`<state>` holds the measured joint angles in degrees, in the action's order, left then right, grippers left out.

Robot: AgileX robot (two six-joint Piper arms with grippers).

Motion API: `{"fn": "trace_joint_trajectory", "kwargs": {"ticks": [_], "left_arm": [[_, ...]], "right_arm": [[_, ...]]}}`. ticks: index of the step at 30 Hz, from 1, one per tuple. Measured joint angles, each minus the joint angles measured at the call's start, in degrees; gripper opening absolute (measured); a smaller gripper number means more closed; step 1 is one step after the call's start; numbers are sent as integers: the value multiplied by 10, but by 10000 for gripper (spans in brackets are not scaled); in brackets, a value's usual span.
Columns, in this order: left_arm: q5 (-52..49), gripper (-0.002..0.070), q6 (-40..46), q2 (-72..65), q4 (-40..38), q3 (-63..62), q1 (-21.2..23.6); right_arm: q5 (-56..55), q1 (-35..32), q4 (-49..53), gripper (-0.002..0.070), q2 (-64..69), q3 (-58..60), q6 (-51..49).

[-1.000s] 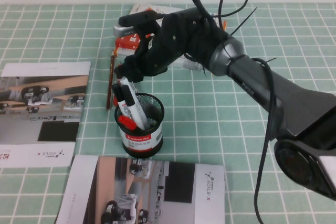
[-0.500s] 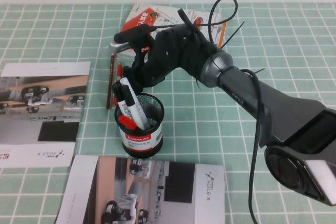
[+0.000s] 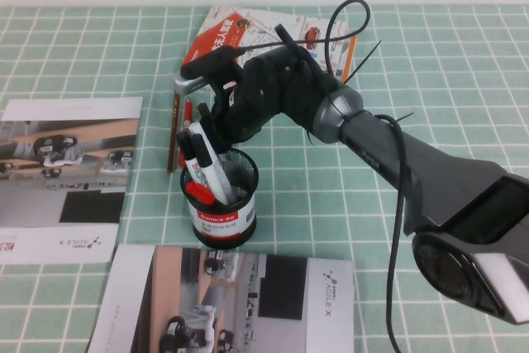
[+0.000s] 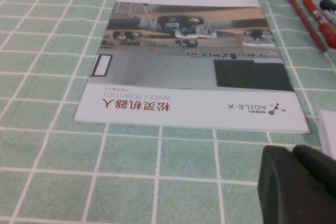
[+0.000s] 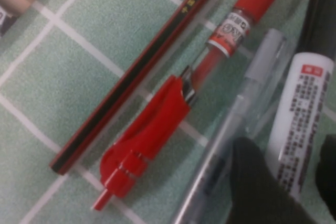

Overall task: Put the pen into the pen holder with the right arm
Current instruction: Pick up the pen on the table

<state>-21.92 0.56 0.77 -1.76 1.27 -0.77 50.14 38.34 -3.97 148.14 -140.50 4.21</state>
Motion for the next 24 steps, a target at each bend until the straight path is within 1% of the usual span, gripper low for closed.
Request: {"fn": "trace_joint_trajectory", "kwargs": {"ticks": [4, 7, 9, 13, 19, 24], "left_arm": [[0, -4, 0, 0, 0, 0, 0], [0, -4, 0, 0, 0, 0, 0], [0, -4, 0, 0, 0, 0, 0], [0, -4, 0, 0, 0, 0, 0], [0, -4, 0, 0, 0, 0, 0], [0, -4, 0, 0, 0, 0, 0]], "right_arm": [[3, 0, 11, 246, 0, 0, 0], [6, 0, 14, 229, 0, 0, 0], [11, 0, 16, 205, 0, -1, -6], [26, 0, 25, 109, 0, -4, -26], [39, 0, 29, 111, 1, -10, -31], [107, 0, 43, 111, 2, -42, -31]]}}
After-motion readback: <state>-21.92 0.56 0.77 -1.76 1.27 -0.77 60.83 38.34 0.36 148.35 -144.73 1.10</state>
